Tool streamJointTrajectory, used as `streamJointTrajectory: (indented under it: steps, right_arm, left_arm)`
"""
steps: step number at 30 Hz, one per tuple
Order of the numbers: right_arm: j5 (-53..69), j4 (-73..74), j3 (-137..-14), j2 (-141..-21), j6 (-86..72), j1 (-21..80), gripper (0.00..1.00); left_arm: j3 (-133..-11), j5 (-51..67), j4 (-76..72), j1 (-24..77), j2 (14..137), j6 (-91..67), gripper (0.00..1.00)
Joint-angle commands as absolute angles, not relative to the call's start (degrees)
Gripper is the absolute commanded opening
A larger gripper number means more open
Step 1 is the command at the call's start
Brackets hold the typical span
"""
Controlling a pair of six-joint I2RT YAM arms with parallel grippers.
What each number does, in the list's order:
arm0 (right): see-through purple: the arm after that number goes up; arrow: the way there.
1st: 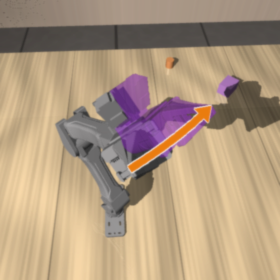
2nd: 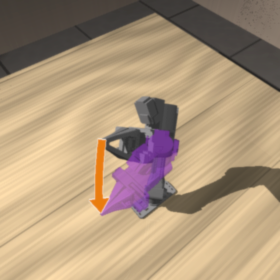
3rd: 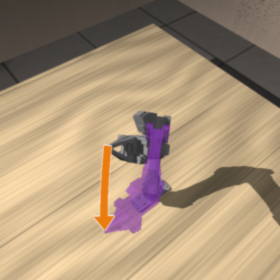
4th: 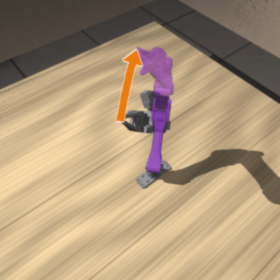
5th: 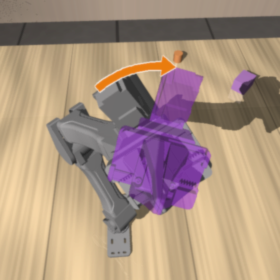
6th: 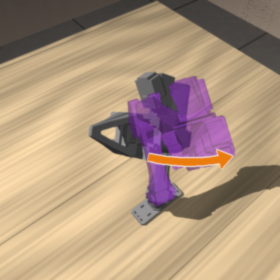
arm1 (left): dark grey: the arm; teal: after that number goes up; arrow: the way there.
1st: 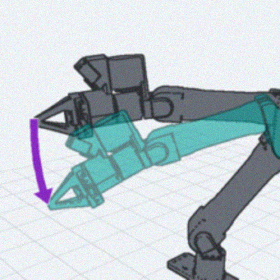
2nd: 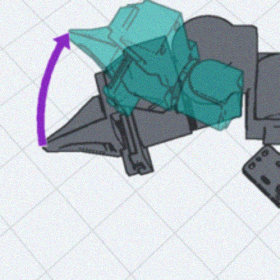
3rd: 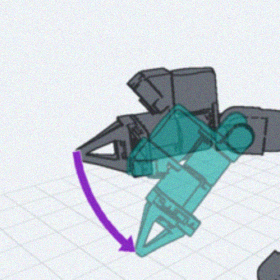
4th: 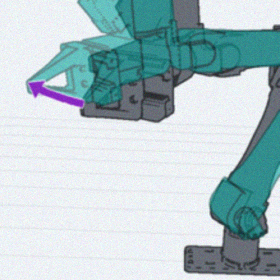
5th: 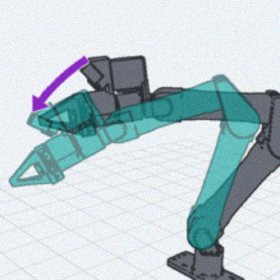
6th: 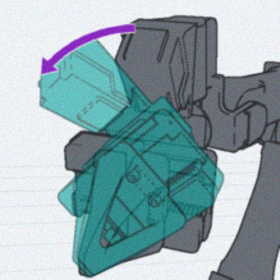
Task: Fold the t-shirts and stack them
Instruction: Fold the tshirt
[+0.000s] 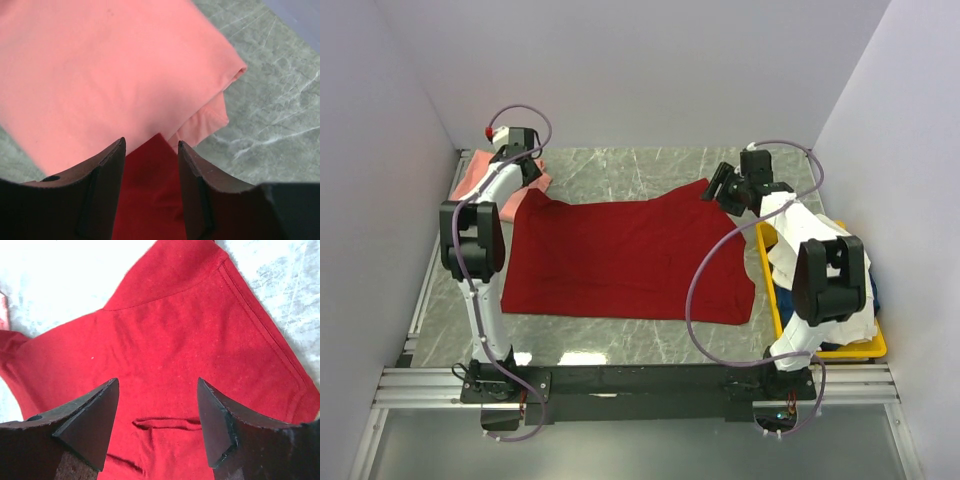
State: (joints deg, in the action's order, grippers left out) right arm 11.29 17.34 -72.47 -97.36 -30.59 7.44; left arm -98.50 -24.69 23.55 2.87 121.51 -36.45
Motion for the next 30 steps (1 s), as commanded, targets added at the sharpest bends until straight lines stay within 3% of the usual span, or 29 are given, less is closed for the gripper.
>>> streamJointTrajectory:
  steps: [1,6,30]
  right_arm:
    - [11.6,14.9,-76.3,-99.9,-30.3,7.7,0.70]
    - [11.5,15.8,-78.7,-102.8,-30.1,7.6,0.69]
    - [12.1,16.8,-81.6,-107.1,-29.7,7.6,0.69]
  left_arm:
    - [-103.0,-26.8,23.8,3.5,124.3,-33.2,0.51]
    - [-107.5,-26.9,25.7,4.4,128.1,-33.1,0.46]
    - [-106.3,-28.8,27.9,5.3,130.3,-35.2,0.32]
